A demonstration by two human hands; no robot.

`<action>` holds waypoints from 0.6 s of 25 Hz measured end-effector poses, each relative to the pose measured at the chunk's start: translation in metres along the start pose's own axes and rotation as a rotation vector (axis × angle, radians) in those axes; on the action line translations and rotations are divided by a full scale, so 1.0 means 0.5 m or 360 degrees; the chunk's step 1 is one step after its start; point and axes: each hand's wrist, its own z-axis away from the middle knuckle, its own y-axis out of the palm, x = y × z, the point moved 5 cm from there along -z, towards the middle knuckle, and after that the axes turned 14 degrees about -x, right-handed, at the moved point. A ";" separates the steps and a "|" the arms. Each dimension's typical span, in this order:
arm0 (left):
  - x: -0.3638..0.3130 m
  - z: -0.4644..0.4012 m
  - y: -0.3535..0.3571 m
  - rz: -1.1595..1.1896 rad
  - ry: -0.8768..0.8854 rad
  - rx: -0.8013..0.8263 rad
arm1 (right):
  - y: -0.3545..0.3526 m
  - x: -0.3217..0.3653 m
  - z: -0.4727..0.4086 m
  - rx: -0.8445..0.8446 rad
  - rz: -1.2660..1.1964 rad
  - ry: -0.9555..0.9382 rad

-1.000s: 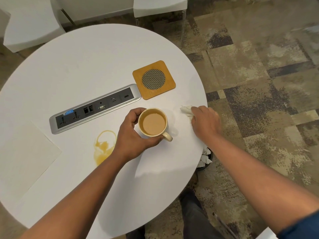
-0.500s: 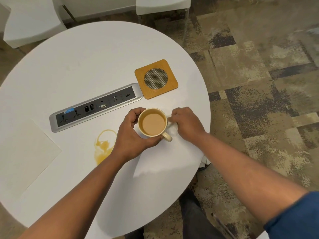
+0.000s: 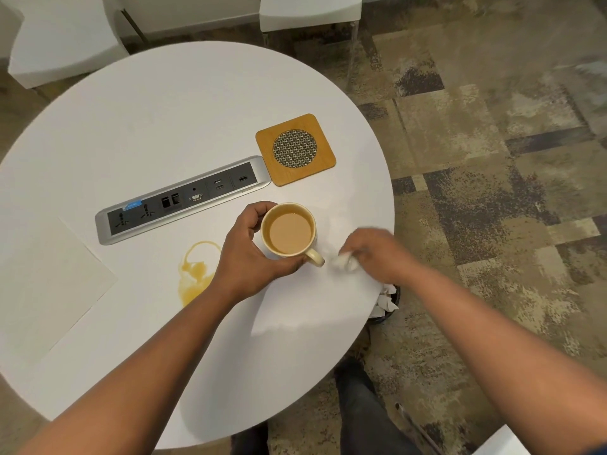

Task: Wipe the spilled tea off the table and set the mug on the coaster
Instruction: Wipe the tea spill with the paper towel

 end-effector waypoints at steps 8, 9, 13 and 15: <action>0.014 0.008 -0.006 -0.0033 -0.0040 -0.0002 | -0.066 -0.054 -0.102 -0.0814 0.0248 0.0526; 0.015 0.008 -0.007 -0.0037 -0.0044 -0.0003 | -0.057 -0.052 -0.110 -0.0796 0.0294 0.0517; 0.020 0.008 -0.007 -0.0048 -0.0055 -0.0004 | -0.025 -0.023 -0.136 -0.0676 0.0269 0.0408; 0.021 0.008 -0.010 -0.0038 -0.0060 -0.0011 | -0.006 0.007 -0.140 -0.0559 0.0252 0.0173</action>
